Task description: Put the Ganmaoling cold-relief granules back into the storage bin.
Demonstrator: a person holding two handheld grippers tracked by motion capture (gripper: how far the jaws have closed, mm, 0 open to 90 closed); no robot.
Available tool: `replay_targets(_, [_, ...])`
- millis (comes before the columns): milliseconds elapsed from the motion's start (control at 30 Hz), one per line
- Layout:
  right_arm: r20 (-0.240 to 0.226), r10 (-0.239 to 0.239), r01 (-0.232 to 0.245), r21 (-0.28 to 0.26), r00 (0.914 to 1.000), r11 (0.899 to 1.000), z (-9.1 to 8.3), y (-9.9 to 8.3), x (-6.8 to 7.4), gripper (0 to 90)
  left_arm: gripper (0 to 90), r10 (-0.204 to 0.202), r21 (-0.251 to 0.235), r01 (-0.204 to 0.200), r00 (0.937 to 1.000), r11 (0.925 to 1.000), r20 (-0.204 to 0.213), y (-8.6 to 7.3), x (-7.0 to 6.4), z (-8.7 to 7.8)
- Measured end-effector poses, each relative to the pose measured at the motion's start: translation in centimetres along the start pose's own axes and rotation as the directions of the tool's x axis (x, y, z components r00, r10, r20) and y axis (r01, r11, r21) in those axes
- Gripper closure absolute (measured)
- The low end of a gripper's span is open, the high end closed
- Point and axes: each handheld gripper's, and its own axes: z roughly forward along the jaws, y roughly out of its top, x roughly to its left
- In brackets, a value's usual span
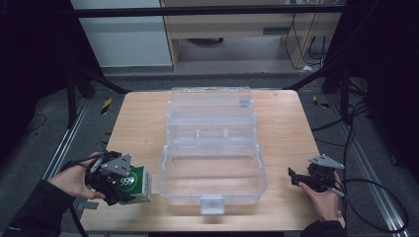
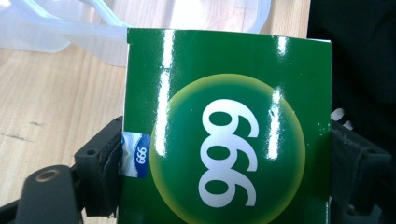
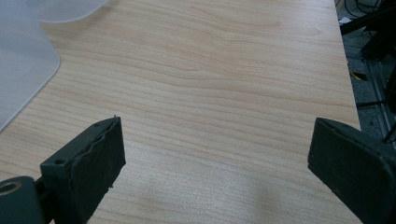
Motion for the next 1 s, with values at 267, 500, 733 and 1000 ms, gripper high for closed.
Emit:
replay_targets(267, [0.002,-0.004,0.004,0.000,1.0000,1.000,0.0,0.0,0.0,4.4,14.4,-0.002,-0.004,0.002,0.9999,1.0000,-0.012,1.3,0.5,-1.1])
replay_targets(500, [0.000,-0.004,0.004,-0.001,1.0000,1.000,0.0,0.0,0.0,4.4,14.5,0.000,-0.008,-0.001,0.9999,1.0000,-0.016,2.3,1.0,-1.7])
replay_targets(733, [0.001,-0.004,0.004,-0.001,1.0000,1.000,0.1,0.0,0.0,4.4,14.6,0.001,-0.017,-0.001,0.9998,0.9999,-0.021,3.3,1.3,-2.1])
replay_targets(1000, [-0.001,-0.002,0.002,-0.001,1.0000,1.000,0.0,0.0,0.0,4.4,14.7,0.006,-0.032,-0.007,0.9999,0.9995,-0.016,4.8,1.6,-2.0])
